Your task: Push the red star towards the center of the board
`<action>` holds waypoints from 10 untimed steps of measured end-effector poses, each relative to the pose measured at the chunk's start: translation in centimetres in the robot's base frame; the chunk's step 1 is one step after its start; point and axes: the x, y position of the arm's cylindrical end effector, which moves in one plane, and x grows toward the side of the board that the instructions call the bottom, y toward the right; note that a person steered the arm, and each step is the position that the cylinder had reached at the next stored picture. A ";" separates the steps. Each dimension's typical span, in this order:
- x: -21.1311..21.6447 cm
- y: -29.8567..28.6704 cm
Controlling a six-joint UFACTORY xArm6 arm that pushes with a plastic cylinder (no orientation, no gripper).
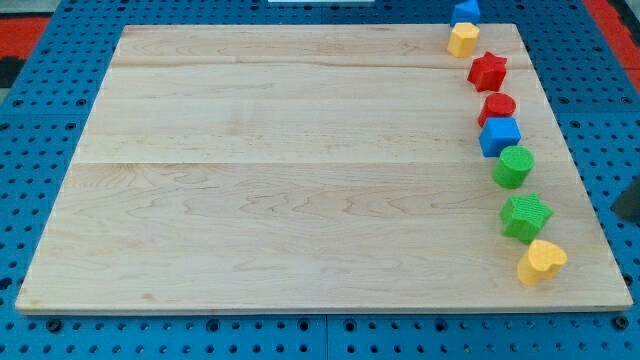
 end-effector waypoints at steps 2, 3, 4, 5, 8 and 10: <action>-9.1 1.6; -11.4 1.6; -11.7 1.6; -11.7 1.6; -16.5 1.4; -17.6 -2.9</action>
